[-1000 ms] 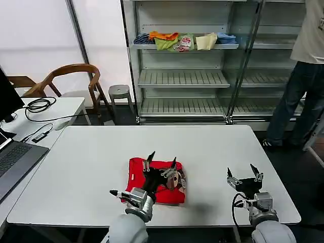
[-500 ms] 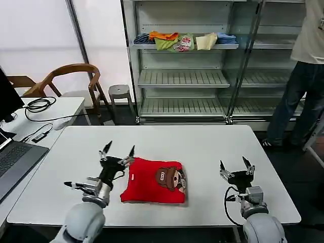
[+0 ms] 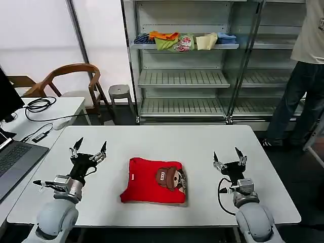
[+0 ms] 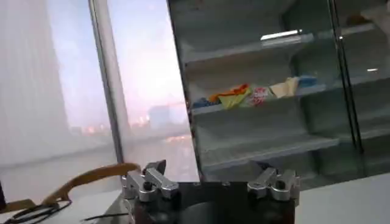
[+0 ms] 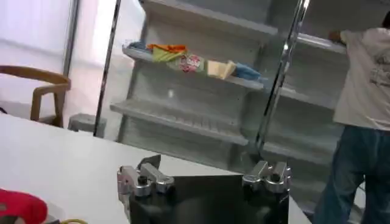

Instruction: Fold and organize the clothes.

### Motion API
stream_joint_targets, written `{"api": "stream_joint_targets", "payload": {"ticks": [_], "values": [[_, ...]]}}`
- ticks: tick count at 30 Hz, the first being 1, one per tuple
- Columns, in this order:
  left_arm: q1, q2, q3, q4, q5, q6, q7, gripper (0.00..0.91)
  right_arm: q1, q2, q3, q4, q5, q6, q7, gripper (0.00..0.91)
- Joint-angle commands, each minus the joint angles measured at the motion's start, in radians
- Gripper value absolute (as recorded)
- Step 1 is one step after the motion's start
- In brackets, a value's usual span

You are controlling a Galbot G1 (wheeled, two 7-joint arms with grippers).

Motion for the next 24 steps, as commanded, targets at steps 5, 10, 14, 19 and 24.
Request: {"api": "stream_joint_targets", "payload": {"ticks": [5, 10, 14, 19, 24], "values": [[-0.003, -0.006, -0.055, 0.048, 0.024, -0.038, 0.052, 0.907, 0.041, -0.018, -0.005, -0.050, -0.001, 0.038, -0.003, 0.907], [-0.003, -0.024, -0.053, 0.063, 0.062, -0.060, 0.071, 0.907, 0.051, -0.019, -0.011, -0.055, 0.003, 0.036, 0.010, 0.907], [-0.001, -0.031, -0.056, 0.067, 0.067, -0.065, 0.078, 0.907, 0.061, -0.022, -0.012, -0.065, 0.004, 0.037, 0.010, 0.907], [0.000, -0.029, -0.064, 0.080, 0.076, -0.083, 0.090, 0.907, 0.066, -0.020, -0.014, -0.071, 0.003, 0.039, 0.008, 0.907], [-0.002, -0.027, -0.067, 0.097, 0.099, -0.117, 0.105, 0.907, 0.072, -0.015, -0.014, -0.080, -0.003, 0.041, 0.011, 0.907]]}}
